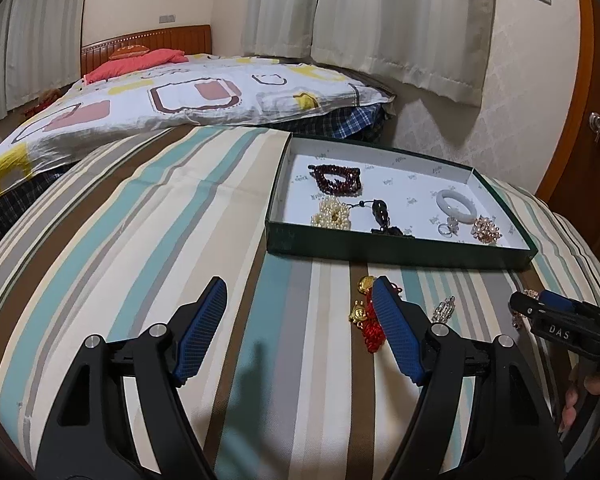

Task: Organize jewelry
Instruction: 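Grasp the gold chain necklace with the right tool while the left tool grasps the red tassel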

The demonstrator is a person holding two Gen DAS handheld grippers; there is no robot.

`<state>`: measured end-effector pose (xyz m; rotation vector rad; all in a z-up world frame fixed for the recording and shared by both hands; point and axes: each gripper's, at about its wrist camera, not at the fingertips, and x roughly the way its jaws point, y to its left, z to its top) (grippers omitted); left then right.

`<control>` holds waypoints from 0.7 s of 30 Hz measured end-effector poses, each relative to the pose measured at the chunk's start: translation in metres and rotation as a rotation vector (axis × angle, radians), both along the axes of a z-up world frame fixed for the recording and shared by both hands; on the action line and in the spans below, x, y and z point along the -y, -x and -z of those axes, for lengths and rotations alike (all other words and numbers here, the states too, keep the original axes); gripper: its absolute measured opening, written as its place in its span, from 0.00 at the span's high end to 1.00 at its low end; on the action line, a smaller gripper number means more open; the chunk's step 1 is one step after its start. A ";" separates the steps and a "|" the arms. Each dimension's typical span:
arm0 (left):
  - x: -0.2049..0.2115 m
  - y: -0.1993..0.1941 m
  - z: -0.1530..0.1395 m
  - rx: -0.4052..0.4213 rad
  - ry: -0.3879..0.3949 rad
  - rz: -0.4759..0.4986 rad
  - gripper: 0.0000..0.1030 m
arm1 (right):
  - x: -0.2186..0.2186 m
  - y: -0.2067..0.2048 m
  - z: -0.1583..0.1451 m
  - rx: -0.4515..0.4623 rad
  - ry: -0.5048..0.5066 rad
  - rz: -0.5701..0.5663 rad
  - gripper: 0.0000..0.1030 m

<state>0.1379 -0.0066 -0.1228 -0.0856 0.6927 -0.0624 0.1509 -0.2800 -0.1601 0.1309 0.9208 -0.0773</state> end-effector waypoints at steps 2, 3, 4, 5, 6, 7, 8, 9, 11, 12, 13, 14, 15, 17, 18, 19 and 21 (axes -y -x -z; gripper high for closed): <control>0.000 0.000 0.001 -0.005 0.002 0.002 0.29 | -0.001 0.001 0.000 0.000 0.004 -0.005 0.43; 0.001 0.000 0.002 -0.007 0.003 0.003 0.29 | -0.002 0.001 0.000 -0.001 0.012 -0.014 0.46; 0.001 0.000 0.003 -0.010 0.002 0.005 0.29 | -0.003 0.002 0.000 -0.001 0.016 -0.018 0.50; 0.002 0.000 0.003 -0.012 0.001 0.006 0.29 | -0.003 0.003 0.000 0.000 0.019 -0.019 0.52; 0.002 0.000 0.004 -0.015 0.000 0.007 0.29 | -0.003 0.003 -0.001 0.001 0.019 -0.020 0.56; 0.003 0.000 0.004 -0.018 0.001 0.008 0.29 | -0.002 0.003 -0.001 0.003 0.017 -0.022 0.63; 0.003 0.000 0.004 -0.020 0.001 0.009 0.29 | -0.002 0.004 -0.001 0.004 0.015 -0.025 0.67; 0.003 0.000 0.005 -0.022 0.002 0.010 0.29 | -0.003 0.004 -0.001 0.005 0.013 -0.033 0.72; 0.004 0.000 0.005 -0.024 0.001 0.012 0.29 | -0.004 0.005 -0.002 0.006 0.009 -0.046 0.78; 0.004 0.001 0.005 -0.025 0.001 0.013 0.29 | -0.005 0.005 -0.002 0.007 0.006 -0.049 0.79; 0.004 0.001 0.005 -0.025 0.002 0.014 0.29 | -0.006 0.005 -0.002 0.008 0.003 -0.051 0.80; 0.004 0.001 0.005 -0.025 0.003 0.014 0.29 | -0.006 0.006 -0.003 0.009 -0.001 -0.054 0.81; 0.005 0.002 0.005 -0.025 0.002 0.015 0.29 | -0.007 0.007 -0.003 0.014 -0.007 -0.054 0.82; 0.005 0.002 0.005 -0.026 0.003 0.017 0.31 | -0.007 0.010 -0.005 0.025 -0.017 -0.053 0.84; 0.005 0.002 0.005 -0.027 0.004 0.020 0.31 | -0.007 0.012 -0.006 0.028 -0.020 -0.055 0.85; 0.006 0.003 0.005 -0.028 0.004 0.024 0.36 | -0.008 0.014 -0.007 0.031 -0.022 -0.057 0.86; 0.009 0.004 0.006 -0.031 0.003 0.035 0.38 | -0.009 0.017 -0.008 0.037 -0.022 -0.061 0.87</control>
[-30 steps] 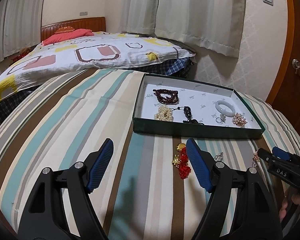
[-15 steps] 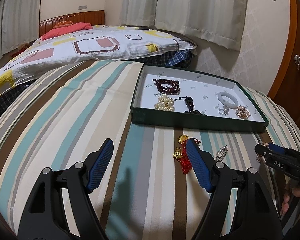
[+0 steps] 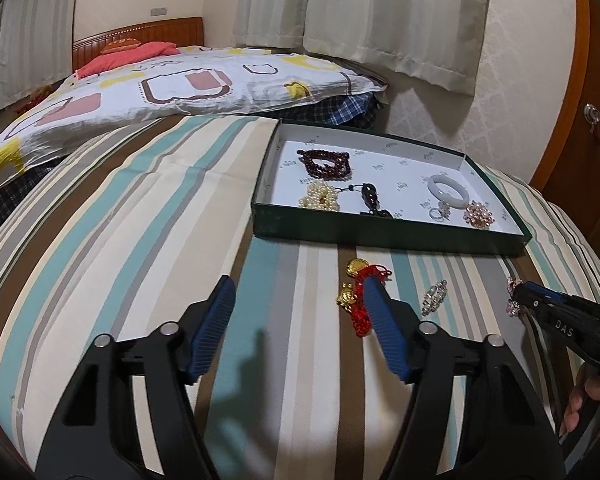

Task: Organize jewelry
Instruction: 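Grasp the gold chain necklace with the right tool while the left tool grasps the red tassel, then carry the necklace and red tassel into the tray and open both tools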

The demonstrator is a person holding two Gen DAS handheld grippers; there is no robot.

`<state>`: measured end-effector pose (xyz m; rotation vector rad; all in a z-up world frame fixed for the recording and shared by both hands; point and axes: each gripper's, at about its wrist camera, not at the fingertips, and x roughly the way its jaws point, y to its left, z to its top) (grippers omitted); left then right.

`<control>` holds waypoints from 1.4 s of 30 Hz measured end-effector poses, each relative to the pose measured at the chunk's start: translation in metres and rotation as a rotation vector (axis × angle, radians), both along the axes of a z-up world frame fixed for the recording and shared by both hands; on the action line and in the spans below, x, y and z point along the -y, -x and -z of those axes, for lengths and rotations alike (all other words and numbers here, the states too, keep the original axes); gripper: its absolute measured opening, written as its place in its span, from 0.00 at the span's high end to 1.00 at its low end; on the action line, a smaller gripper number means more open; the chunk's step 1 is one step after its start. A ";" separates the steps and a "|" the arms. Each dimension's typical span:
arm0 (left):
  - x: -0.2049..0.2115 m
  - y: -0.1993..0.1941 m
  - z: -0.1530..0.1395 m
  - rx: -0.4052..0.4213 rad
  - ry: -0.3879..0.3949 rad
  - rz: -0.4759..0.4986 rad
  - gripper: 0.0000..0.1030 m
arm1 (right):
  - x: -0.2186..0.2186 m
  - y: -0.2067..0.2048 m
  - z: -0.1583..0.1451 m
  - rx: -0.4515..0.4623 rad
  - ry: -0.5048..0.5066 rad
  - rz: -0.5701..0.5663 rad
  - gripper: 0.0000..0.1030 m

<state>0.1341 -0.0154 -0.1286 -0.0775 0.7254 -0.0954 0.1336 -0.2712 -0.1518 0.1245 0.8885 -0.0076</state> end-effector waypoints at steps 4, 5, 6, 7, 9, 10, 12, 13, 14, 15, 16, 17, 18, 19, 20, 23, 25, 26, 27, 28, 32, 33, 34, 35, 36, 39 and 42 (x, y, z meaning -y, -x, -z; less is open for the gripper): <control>0.007 0.001 0.002 -0.007 -0.005 0.026 0.38 | -0.002 0.006 -0.004 0.015 0.013 -0.004 0.87; 0.009 0.001 0.002 -0.008 -0.009 0.030 0.39 | -0.002 0.007 -0.005 0.019 0.013 -0.005 0.87; 0.010 0.001 0.003 -0.012 -0.013 0.035 0.40 | -0.002 0.007 -0.006 0.019 0.010 -0.007 0.87; 0.012 0.000 0.005 -0.020 -0.013 0.044 0.43 | -0.002 0.007 -0.006 0.021 0.007 -0.007 0.87; 0.015 -0.002 0.008 -0.039 -0.013 0.055 0.44 | -0.003 0.007 -0.007 0.024 0.004 -0.010 0.87; 0.015 -0.003 0.009 -0.047 -0.009 0.059 0.45 | -0.003 0.007 -0.007 0.025 0.003 -0.012 0.87; 0.017 -0.005 0.013 -0.063 -0.005 0.067 0.45 | -0.005 0.007 -0.006 0.025 0.000 -0.015 0.87; 0.019 -0.007 0.015 -0.072 -0.008 0.072 0.47 | -0.005 0.007 -0.006 0.024 0.000 -0.016 0.87; 0.021 -0.010 0.017 -0.083 -0.011 0.078 0.49 | -0.005 0.007 -0.006 0.023 -0.002 -0.017 0.87; 0.022 -0.012 0.019 -0.092 -0.009 0.084 0.50 | -0.005 0.007 -0.005 0.022 -0.004 -0.017 0.87; 0.024 -0.013 0.021 -0.097 -0.007 0.086 0.50 | -0.005 0.007 -0.005 0.021 -0.005 -0.017 0.87; 0.025 -0.015 0.023 -0.104 -0.007 0.086 0.50 | -0.005 0.007 -0.005 0.020 -0.006 -0.018 0.87; 0.026 -0.017 0.025 -0.113 -0.008 0.086 0.51 | -0.005 0.006 -0.004 0.019 -0.007 -0.018 0.87; 0.027 -0.020 0.027 -0.125 -0.007 0.090 0.55 | -0.005 0.006 -0.004 0.018 -0.008 -0.019 0.87; 0.027 -0.022 0.030 -0.137 -0.006 0.095 0.60 | -0.005 0.006 -0.004 0.016 -0.009 -0.020 0.87; 0.028 -0.023 0.030 -0.133 -0.009 0.113 0.75 | -0.006 0.006 -0.002 0.013 -0.010 -0.021 0.87; 0.028 -0.023 0.030 -0.134 0.005 0.127 0.84 | -0.007 0.006 -0.002 0.012 -0.012 -0.022 0.87; 0.028 -0.022 0.030 -0.132 0.005 0.131 0.86 | -0.007 0.006 -0.002 0.012 -0.012 -0.023 0.87; 0.029 -0.021 0.030 -0.129 0.003 0.134 0.87 | -0.007 0.006 -0.002 0.012 -0.012 -0.023 0.87; 0.029 -0.020 0.030 -0.127 0.003 0.138 0.89 | -0.007 0.006 -0.002 0.012 -0.012 -0.024 0.87; 0.023 -0.017 0.028 -0.122 0.034 0.137 0.90 | -0.008 0.006 -0.003 0.016 -0.016 -0.024 0.87; 0.022 -0.016 0.027 -0.119 0.038 0.135 0.90 | -0.009 0.007 -0.003 0.018 -0.017 -0.024 0.87; 0.020 -0.015 0.026 -0.114 0.038 0.132 0.90 | -0.009 0.007 -0.004 0.021 -0.018 -0.024 0.87; 0.018 -0.014 0.024 -0.108 0.040 0.127 0.90 | -0.009 0.008 -0.004 0.023 -0.019 -0.024 0.87; 0.017 -0.013 0.023 -0.104 0.042 0.124 0.90 | -0.010 0.008 -0.005 0.027 -0.021 -0.024 0.87; 0.013 -0.010 0.014 -0.083 0.047 0.115 0.90 | -0.010 0.009 -0.008 0.034 -0.024 -0.026 0.87; 0.010 -0.006 0.005 -0.061 0.051 0.110 0.90 | -0.010 0.011 -0.013 0.049 -0.027 -0.026 0.87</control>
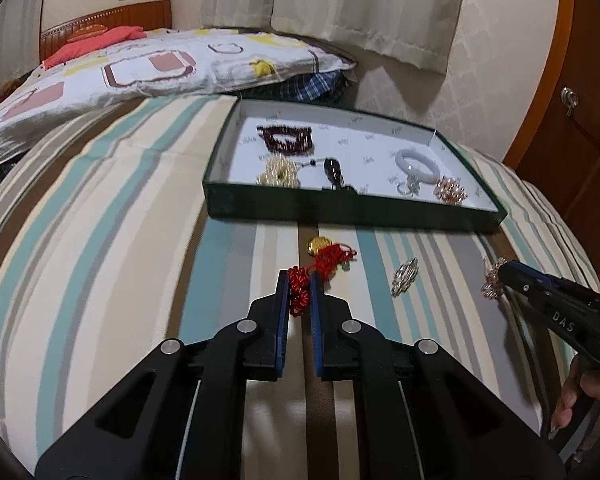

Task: Organize jewelry
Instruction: 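Carry the necklace and red tassel into the tray and open both tools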

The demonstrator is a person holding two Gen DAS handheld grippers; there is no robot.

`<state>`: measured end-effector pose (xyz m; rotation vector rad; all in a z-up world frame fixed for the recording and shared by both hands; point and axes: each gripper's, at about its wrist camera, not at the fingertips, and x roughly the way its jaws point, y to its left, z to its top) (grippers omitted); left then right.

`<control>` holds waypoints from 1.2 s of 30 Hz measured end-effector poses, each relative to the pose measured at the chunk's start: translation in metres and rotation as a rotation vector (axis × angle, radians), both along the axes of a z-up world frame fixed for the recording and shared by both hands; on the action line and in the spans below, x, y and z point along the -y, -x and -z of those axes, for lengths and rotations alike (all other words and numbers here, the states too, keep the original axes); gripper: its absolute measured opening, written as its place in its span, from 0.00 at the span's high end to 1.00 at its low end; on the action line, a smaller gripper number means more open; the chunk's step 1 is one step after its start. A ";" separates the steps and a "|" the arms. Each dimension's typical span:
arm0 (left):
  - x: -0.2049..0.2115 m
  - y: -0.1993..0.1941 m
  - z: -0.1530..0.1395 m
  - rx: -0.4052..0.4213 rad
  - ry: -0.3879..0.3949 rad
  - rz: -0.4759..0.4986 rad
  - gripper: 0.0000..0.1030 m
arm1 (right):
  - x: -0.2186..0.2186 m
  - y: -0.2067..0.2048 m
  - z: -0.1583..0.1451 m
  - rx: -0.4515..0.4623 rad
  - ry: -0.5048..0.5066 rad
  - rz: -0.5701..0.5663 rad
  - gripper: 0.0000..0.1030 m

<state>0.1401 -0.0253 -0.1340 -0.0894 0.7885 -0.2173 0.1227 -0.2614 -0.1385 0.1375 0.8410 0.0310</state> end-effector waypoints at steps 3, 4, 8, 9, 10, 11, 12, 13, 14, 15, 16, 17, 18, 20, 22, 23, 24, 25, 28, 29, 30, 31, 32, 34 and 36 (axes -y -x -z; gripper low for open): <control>-0.003 0.005 -0.011 0.024 0.009 -0.006 0.90 | 0.000 0.002 -0.007 0.020 -0.006 -0.001 0.87; -0.004 0.006 -0.015 0.034 0.012 -0.008 0.90 | 0.000 0.002 -0.010 0.027 -0.009 -0.002 0.87; -0.007 0.009 -0.031 0.066 0.030 -0.014 0.90 | -0.002 0.003 -0.021 0.053 -0.011 -0.008 0.87; -0.007 0.008 -0.034 0.075 0.034 -0.015 0.90 | -0.003 0.004 -0.025 0.063 -0.011 -0.010 0.87; -0.007 0.008 -0.039 0.085 0.039 -0.015 0.90 | -0.004 0.004 -0.029 0.072 -0.011 -0.011 0.87; -0.006 0.008 -0.043 0.094 0.042 -0.014 0.90 | -0.004 0.004 -0.032 0.080 -0.012 -0.011 0.87; -0.006 0.008 -0.047 0.104 0.045 -0.013 0.90 | -0.004 0.004 -0.036 0.092 -0.012 -0.012 0.87; -0.005 0.007 -0.051 0.115 0.047 -0.011 0.90 | -0.004 0.004 -0.040 0.102 -0.013 -0.012 0.87; -0.004 0.007 -0.054 0.122 0.050 -0.011 0.90 | -0.004 0.004 -0.042 0.108 -0.013 -0.013 0.87; -0.004 0.006 -0.056 0.129 0.053 -0.010 0.90 | -0.005 0.004 -0.046 0.120 -0.013 -0.013 0.87; -0.003 0.004 -0.059 0.135 0.057 -0.010 0.90 | -0.004 0.004 -0.049 0.130 -0.014 -0.014 0.87; -0.002 0.003 -0.062 0.141 0.059 -0.007 0.90 | -0.004 0.003 -0.052 0.138 -0.014 -0.014 0.87; -0.002 0.002 -0.063 0.143 0.060 -0.007 0.90 | -0.005 0.003 -0.056 0.149 -0.016 -0.015 0.87; 0.000 0.000 -0.066 0.153 0.062 -0.003 0.90 | -0.006 0.001 -0.063 0.168 -0.020 -0.018 0.87; 0.002 -0.004 -0.070 0.164 0.063 0.000 0.90 | -0.006 -0.002 -0.068 0.182 -0.026 -0.024 0.87; 0.003 -0.006 -0.072 0.167 0.065 0.003 0.90 | -0.006 -0.005 -0.072 0.194 -0.030 -0.027 0.87; 0.005 -0.009 -0.074 0.174 0.068 0.007 0.90 | -0.007 -0.007 -0.075 0.203 -0.034 -0.031 0.87; 0.006 -0.011 -0.076 0.180 0.069 0.010 0.90 | -0.007 -0.010 -0.078 0.213 -0.035 -0.034 0.87; 0.013 -0.019 -0.084 0.199 0.072 0.024 0.90 | -0.009 -0.019 -0.091 0.255 -0.029 -0.044 0.87; 0.016 -0.022 -0.086 0.208 0.071 0.028 0.90 | -0.009 -0.021 -0.094 0.264 -0.027 -0.046 0.87; 0.020 -0.027 -0.090 0.220 0.071 0.033 0.90 | -0.010 -0.025 -0.099 0.278 -0.023 -0.051 0.87; 0.022 -0.030 -0.092 0.229 0.071 0.036 0.90 | -0.010 -0.028 -0.102 0.290 -0.019 -0.054 0.87; 0.024 -0.034 -0.095 0.237 0.071 0.039 0.90 | -0.011 -0.032 -0.107 0.306 -0.013 -0.058 0.87; 0.030 -0.042 -0.100 0.255 0.071 0.045 0.90 | -0.011 -0.038 -0.112 0.326 -0.006 -0.063 0.87; 0.035 -0.050 -0.104 0.272 0.068 0.051 0.90 | -0.012 -0.046 -0.117 0.345 -0.005 -0.067 0.87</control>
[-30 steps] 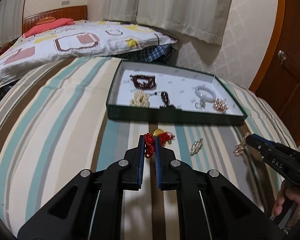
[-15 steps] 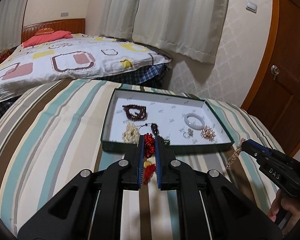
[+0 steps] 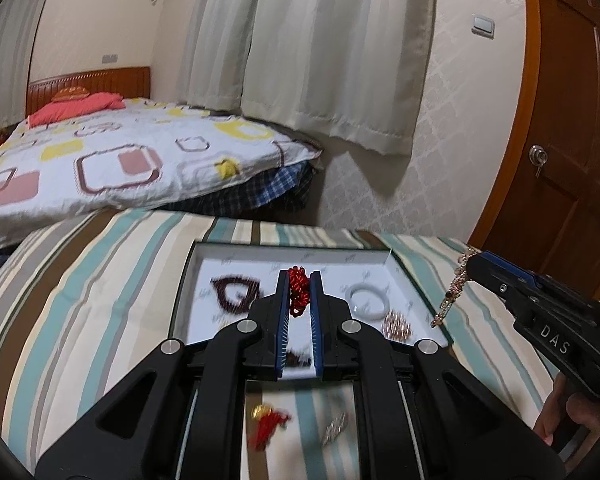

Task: Organize jewelry
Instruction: 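Carry the necklace and red tassel into the tray and open both tools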

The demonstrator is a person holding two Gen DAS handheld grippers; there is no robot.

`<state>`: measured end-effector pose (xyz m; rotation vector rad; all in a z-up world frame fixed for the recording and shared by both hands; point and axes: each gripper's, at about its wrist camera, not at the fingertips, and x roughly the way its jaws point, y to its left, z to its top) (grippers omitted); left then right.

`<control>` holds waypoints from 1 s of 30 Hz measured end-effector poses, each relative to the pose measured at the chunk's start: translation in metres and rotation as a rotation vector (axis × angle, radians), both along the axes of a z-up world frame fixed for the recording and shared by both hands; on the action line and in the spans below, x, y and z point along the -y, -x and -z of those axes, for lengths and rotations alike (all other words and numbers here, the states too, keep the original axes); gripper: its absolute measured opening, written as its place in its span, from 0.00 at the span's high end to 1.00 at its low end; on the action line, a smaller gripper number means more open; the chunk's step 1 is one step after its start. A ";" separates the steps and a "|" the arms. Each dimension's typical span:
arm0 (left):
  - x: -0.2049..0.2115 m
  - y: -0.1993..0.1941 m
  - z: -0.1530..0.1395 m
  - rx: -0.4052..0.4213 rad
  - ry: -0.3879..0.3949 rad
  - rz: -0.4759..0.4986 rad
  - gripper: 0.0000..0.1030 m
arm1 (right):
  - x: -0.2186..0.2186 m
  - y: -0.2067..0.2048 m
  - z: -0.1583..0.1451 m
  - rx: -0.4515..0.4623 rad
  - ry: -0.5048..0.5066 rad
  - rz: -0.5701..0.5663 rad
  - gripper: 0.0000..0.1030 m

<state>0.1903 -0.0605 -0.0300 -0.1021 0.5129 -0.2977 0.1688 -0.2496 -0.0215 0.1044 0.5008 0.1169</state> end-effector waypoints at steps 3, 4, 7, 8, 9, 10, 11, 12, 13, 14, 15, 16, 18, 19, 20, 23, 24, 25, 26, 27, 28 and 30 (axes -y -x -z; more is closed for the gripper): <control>0.007 -0.015 -0.003 0.020 -0.001 0.005 0.90 | -0.002 -0.012 -0.002 0.017 0.006 -0.007 0.87; 0.010 -0.022 -0.004 0.027 -0.004 0.005 0.90 | -0.003 -0.015 -0.002 0.022 0.006 -0.009 0.87; 0.018 -0.038 -0.001 0.032 -0.009 0.002 0.90 | -0.005 -0.027 0.000 0.028 0.014 -0.018 0.87; 0.020 -0.042 0.001 0.033 -0.012 0.000 0.90 | -0.006 -0.029 0.002 0.027 0.015 -0.020 0.87; 0.022 -0.045 0.002 0.032 -0.016 -0.001 0.90 | -0.006 -0.033 0.005 0.023 0.014 -0.024 0.87; 0.024 -0.051 0.007 0.025 -0.021 -0.002 0.90 | -0.007 -0.036 0.008 0.019 0.015 -0.026 0.87; 0.026 -0.056 0.011 0.018 -0.024 -0.003 0.90 | -0.008 -0.040 0.012 0.014 0.016 -0.028 0.87; 0.028 -0.061 0.015 0.009 -0.027 -0.005 0.90 | -0.008 -0.044 0.017 0.004 0.018 -0.032 0.87; 0.030 -0.067 0.021 -0.002 -0.033 -0.008 0.90 | -0.009 -0.049 0.021 -0.005 0.020 -0.036 0.87; 0.031 -0.072 0.026 -0.013 -0.037 -0.011 0.90 | -0.010 -0.054 0.025 -0.013 0.022 -0.039 0.87; 0.032 -0.076 0.031 -0.023 -0.041 -0.012 0.90 | -0.011 -0.058 0.029 -0.019 0.024 -0.042 0.87; 0.033 -0.082 0.037 -0.033 -0.049 -0.015 0.90 | -0.012 -0.063 0.033 -0.026 0.026 -0.045 0.87; 0.036 -0.091 0.045 -0.049 -0.060 -0.019 0.90 | -0.014 -0.074 0.042 -0.044 0.028 -0.051 0.87; 0.037 -0.096 0.050 -0.059 -0.066 -0.021 0.90 | -0.015 -0.079 0.046 -0.055 0.026 -0.056 0.87; 0.038 -0.102 0.054 -0.066 -0.072 -0.021 0.90 | -0.016 -0.082 0.049 -0.062 0.024 -0.058 0.87; 0.041 -0.115 0.063 -0.093 -0.090 -0.022 0.90 | -0.018 -0.096 0.061 -0.092 0.014 -0.066 0.87; 0.043 -0.121 0.068 -0.108 -0.099 -0.021 0.90 | -0.019 -0.101 0.065 -0.105 0.010 -0.070 0.87; 0.044 -0.124 0.070 -0.118 -0.103 -0.020 0.90 | -0.020 -0.105 0.069 -0.120 0.005 -0.074 0.87; 0.044 -0.128 0.074 -0.131 -0.109 -0.021 0.90 | -0.021 -0.109 0.075 -0.138 -0.001 -0.079 0.88; 0.045 -0.132 0.077 -0.143 -0.114 -0.022 0.90 | -0.022 -0.113 0.079 -0.150 -0.005 -0.081 0.87; 0.045 -0.136 0.082 -0.161 -0.122 -0.025 0.90 | -0.022 -0.115 0.083 -0.161 -0.010 -0.081 0.87; 0.044 -0.141 0.089 -0.187 -0.129 -0.028 0.90 | -0.022 -0.121 0.092 -0.193 -0.014 -0.085 0.87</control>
